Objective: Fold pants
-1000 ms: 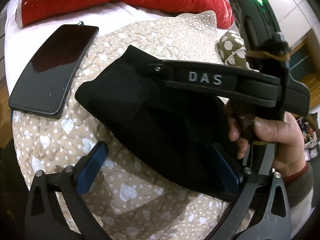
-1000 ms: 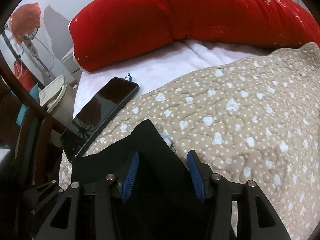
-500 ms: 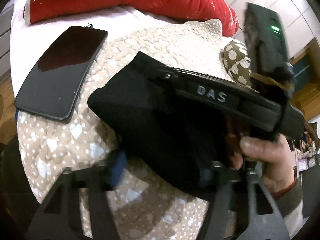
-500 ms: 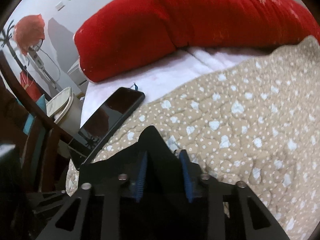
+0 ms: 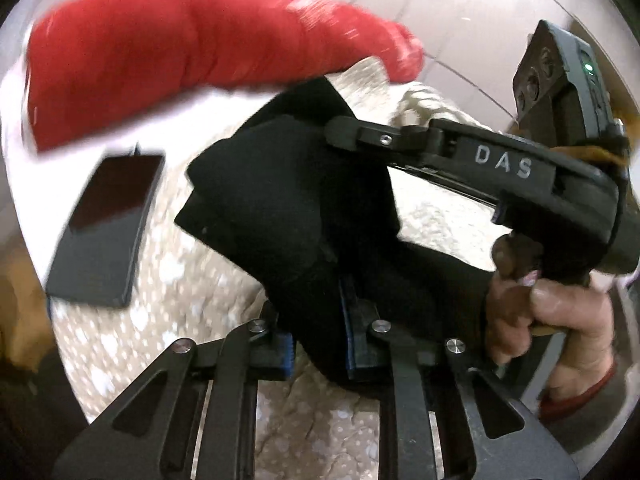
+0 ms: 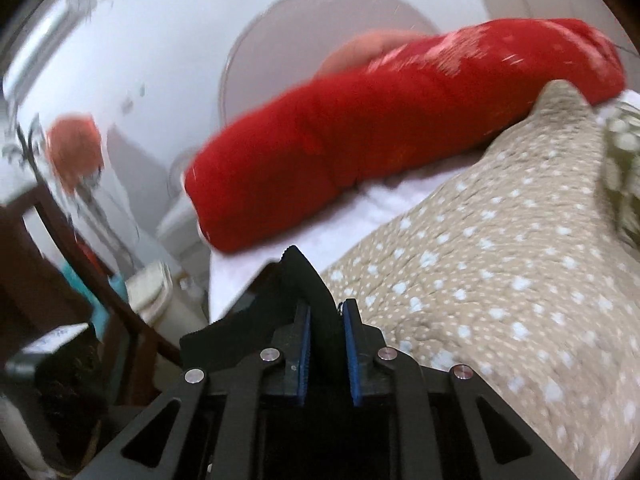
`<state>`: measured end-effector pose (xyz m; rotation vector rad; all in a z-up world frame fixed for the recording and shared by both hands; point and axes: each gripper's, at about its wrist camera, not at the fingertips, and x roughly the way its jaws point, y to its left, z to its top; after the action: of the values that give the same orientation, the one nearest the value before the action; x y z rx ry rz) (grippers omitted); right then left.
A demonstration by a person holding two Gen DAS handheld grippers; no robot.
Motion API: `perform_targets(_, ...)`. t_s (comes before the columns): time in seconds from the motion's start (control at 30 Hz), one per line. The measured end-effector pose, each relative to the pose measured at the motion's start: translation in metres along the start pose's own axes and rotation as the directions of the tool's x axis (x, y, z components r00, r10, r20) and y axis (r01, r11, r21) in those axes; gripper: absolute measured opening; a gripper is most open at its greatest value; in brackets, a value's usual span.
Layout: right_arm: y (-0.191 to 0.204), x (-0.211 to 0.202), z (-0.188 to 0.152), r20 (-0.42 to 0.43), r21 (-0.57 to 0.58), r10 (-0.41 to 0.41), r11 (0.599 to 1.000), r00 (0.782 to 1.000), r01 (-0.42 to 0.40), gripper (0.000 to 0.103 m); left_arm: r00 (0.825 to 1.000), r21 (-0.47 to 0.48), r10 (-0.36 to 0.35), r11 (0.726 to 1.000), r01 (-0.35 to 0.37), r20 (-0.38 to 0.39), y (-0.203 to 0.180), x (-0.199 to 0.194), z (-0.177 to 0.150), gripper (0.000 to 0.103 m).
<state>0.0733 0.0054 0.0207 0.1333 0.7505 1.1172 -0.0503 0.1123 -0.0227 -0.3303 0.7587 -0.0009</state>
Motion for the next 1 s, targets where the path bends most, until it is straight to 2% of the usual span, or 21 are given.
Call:
perform_targets(0.1,-0.012,-0.043,-0.013,0.103,0.083,-0.004,0.997,0.995,-0.005,0.014,0.997,0.148,0.003,0.989,-0.013,0.071,-0.028,-0.012,-0.008,0.016)
perform_targets(0.17,-0.021,-0.073,-0.028,0.152,0.129,-0.023,0.992,0.988,0.003,0.014,0.996,0.254,-0.011,0.967,-0.011,0.086,-0.05,-0.013,-0.018,0.016)
perform_targets(0.27,-0.038,-0.109,-0.054,0.195,0.238,-0.11,0.969,0.975,0.061,0.014,0.997,0.36,-0.023,0.933,-0.006,0.075,-0.072,-0.007,-0.034,0.016)
perform_targets(0.33,-0.052,-0.132,-0.072,0.223,0.349,-0.188,0.932,0.956,0.102,0.017,0.998,0.418,-0.02,0.908,-0.01,0.068,-0.085,-0.002,-0.046,0.016)
perform_targets(0.37,-0.06,-0.144,-0.083,0.242,0.416,-0.21,0.905,0.947,0.094,0.027,0.998,0.443,-0.013,0.896,-0.018,0.068,-0.089,0.001,-0.051,0.016)
perform_targets(0.4,-0.067,-0.155,-0.093,0.267,0.476,-0.204,0.878,0.942,0.055,0.044,0.997,0.458,-0.009,0.888,-0.025,0.071,-0.092,0.001,-0.054,0.016)
perform_targets(0.47,-0.078,-0.169,-0.113,0.336,0.585,-0.159,0.807,0.928,-0.074,0.062,0.994,0.5,0.012,0.864,-0.063,0.104,-0.096,0.002,-0.062,0.016)
perform_targets(0.53,-0.081,-0.17,-0.125,0.378,0.637,-0.102,0.75,0.92,-0.178,0.064,0.993,0.516,0.022,0.853,-0.081,0.12,-0.098,0.001,-0.066,0.016)
perform_targets(0.57,-0.078,-0.168,-0.127,0.371,0.646,-0.086,0.739,0.925,-0.191,0.064,0.992,0.52,0.026,0.849,-0.089,0.127,-0.098,0.002,-0.067,0.016)
perform_targets(0.7,-0.058,-0.156,-0.115,0.318,0.615,-0.081,0.776,0.945,-0.141,0.067,0.985,0.558,0.048,0.819,-0.133,0.165,-0.103,0.001,-0.075,0.016)
perform_targets(0.83,-0.045,-0.135,-0.102,0.279,0.604,-0.039,0.784,0.959,-0.144,0.069,0.979,0.589,0.064,0.79,-0.169,0.196,-0.104,0.004,-0.081,0.016)
perform_targets(0.87,-0.042,-0.129,-0.1,0.251,0.597,-0.053,0.794,0.967,-0.112,0.073,0.976,0.596,0.068,0.782,-0.18,0.205,-0.105,0.005,-0.081,0.016)
perform_targets(0.93,-0.035,-0.114,-0.094,0.153,0.587,-0.099,0.81,0.983,-0.01,0.073,0.975,0.613,0.067,0.768,-0.186,0.212,-0.106,0.004,-0.084,0.016)
perform_targets(0.97,-0.034,-0.105,-0.094,0.089,0.574,-0.111,0.818,0.99,0.04,0.07,0.977,0.617,0.062,0.767,-0.178,0.204,-0.106,0.001,-0.085,0.016)
perform_targets(1.0,-0.035,-0.1,-0.096,0.052,0.569,-0.11,0.82,0.993,0.061,0.053,0.981,0.62,0.053,0.768,-0.161,0.189,-0.104,0.0,-0.084,0.016)
